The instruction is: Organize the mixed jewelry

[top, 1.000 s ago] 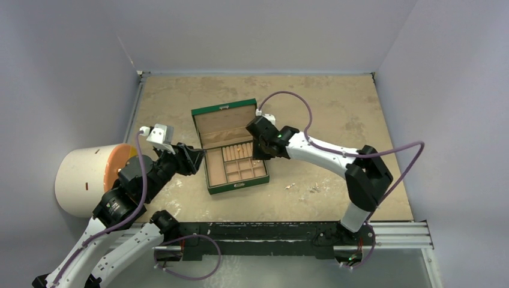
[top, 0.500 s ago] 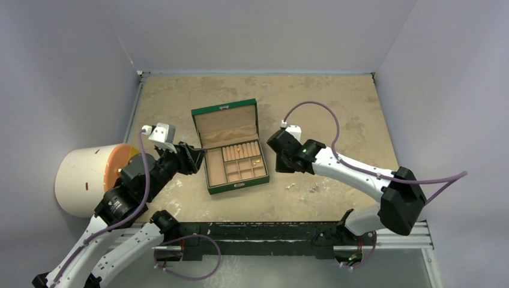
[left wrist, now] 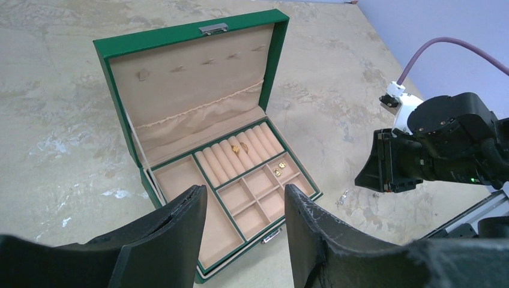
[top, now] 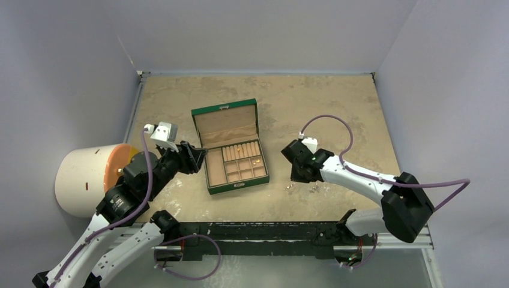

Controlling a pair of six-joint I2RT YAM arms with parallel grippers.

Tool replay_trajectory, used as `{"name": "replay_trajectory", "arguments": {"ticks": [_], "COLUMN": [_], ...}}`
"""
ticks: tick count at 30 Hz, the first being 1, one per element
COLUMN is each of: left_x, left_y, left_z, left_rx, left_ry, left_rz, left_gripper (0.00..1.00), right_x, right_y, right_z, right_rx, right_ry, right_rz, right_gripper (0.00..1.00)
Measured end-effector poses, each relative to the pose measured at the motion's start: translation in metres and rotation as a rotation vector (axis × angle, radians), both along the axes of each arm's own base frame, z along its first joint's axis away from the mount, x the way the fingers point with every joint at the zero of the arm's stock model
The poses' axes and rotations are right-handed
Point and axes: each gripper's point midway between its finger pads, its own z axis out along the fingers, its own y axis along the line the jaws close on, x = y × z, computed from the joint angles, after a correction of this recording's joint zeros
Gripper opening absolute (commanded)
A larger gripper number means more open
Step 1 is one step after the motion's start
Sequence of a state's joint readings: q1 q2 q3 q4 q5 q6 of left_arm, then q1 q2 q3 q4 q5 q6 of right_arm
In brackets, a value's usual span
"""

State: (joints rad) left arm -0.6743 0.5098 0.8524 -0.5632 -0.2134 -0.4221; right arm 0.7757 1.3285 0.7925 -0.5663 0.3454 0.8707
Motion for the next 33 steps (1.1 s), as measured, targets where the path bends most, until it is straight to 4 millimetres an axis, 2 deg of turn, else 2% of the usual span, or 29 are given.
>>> {"name": "replay_trajectory", "arguments": {"ticks": [17, 33], "left_x": [0.002, 0.002], "left_y": [-0.001, -0.001], "left_z": [-0.002, -0.002], "left_rx": [0.007, 0.007], "left_ry": [0.008, 0.008], "left_rz": [0.001, 0.002], "left_gripper": [0.50, 0.50], "right_x": [0.005, 0.005], "right_y": [0.007, 0.007], "right_z": [-0.024, -0.030], "right_rx": [-0.006, -0.018], "right_ry": [0.037, 0.049], "right_rz": [-0.003, -0.003], "right_gripper": [0.22, 0.16]}}
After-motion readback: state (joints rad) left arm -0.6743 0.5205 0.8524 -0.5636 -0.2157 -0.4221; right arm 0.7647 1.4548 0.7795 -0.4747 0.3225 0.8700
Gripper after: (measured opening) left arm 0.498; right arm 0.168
